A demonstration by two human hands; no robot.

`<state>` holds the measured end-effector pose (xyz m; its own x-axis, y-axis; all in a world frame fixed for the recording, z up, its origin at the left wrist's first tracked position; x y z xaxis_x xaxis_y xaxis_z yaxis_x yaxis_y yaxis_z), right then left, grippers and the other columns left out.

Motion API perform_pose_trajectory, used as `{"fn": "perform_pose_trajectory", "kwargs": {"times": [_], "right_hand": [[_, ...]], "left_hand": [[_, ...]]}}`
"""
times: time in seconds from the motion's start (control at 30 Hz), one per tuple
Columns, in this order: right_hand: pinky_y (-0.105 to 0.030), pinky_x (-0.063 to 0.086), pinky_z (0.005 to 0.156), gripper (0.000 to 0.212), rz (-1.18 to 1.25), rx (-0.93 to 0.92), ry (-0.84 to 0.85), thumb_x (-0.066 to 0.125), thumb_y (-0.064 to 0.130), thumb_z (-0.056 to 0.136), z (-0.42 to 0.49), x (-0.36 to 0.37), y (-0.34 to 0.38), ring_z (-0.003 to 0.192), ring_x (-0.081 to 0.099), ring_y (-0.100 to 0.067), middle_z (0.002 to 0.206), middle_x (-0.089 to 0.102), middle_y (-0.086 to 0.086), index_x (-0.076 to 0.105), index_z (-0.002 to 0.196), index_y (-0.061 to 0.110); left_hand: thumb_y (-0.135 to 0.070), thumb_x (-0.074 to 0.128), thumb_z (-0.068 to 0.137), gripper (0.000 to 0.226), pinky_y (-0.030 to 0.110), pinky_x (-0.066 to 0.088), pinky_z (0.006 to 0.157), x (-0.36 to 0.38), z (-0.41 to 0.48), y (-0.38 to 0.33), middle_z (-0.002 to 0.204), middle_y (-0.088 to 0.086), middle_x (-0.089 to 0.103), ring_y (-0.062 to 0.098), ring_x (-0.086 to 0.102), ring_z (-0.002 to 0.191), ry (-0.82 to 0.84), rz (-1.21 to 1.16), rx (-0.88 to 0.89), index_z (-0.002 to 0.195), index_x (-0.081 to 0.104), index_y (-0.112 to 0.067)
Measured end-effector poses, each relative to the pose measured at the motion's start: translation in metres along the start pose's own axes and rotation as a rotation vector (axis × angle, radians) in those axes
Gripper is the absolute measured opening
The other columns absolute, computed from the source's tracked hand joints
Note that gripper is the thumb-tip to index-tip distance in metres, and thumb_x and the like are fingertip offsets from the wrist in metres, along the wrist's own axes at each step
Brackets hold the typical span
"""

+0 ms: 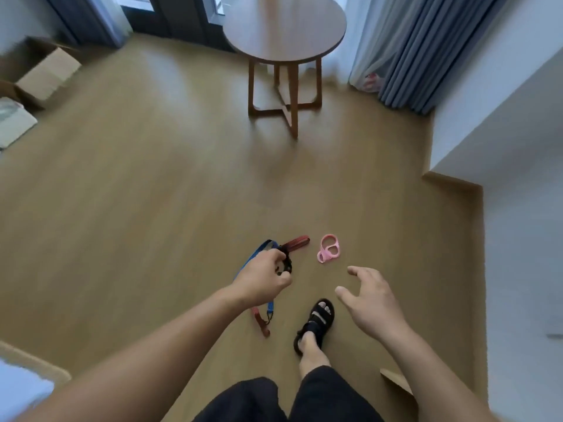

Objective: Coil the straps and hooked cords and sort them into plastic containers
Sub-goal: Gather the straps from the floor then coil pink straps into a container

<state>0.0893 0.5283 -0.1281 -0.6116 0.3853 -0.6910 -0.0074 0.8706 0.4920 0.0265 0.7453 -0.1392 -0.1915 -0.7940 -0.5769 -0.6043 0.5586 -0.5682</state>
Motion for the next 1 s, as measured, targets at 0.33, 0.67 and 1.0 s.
{"fn": "perform_pose_trajectory", "kwargs": {"times": [0.33,0.67,1.0], "right_hand": [[-0.034,0.039,0.101,0.052,-0.119,0.209,0.225,0.054,0.034,0.09,0.245,0.107,-0.083,0.128,0.045,-0.022,0.142,0.045,-0.001,0.046,0.14,0.022],[-0.044,0.048,0.094,0.048,-0.077,0.357,0.221,0.055,0.018,0.082,0.478,0.307,-0.203,0.117,0.051,-0.037,0.129,0.052,-0.014,0.053,0.13,0.014],[-0.05,0.03,0.11,0.092,-0.258,0.378,0.028,0.073,0.031,0.081,0.596,0.42,-0.277,0.145,0.006,-0.035,0.16,0.002,-0.008,0.014,0.152,0.033]], "left_hand": [[-0.027,0.056,0.094,0.046,0.028,0.045,0.09,0.093,0.224,0.072,0.129,-0.001,0.056,0.015,0.055,0.111,0.06,-0.256,-0.362,0.138,0.045,-0.018],[-0.026,0.058,0.09,0.053,0.041,0.049,0.098,0.231,0.443,0.243,0.133,0.002,0.054,0.023,0.058,0.113,0.077,-0.248,-0.477,0.14,0.043,-0.017],[-0.041,0.064,0.087,0.086,0.043,0.035,0.107,0.308,0.554,0.35,0.149,0.006,0.034,0.028,0.029,0.137,-0.059,0.28,-0.285,0.155,0.015,-0.024]]}}
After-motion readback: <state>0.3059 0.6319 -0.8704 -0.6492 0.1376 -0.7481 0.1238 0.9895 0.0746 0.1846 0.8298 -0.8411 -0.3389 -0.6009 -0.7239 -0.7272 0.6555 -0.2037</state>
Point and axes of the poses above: each hand's wrist, its own z-axis towards the middle knuckle, its own x-axis out of the palm, y = z × x, the point moved 1 cm from there along z, towards the middle knuckle
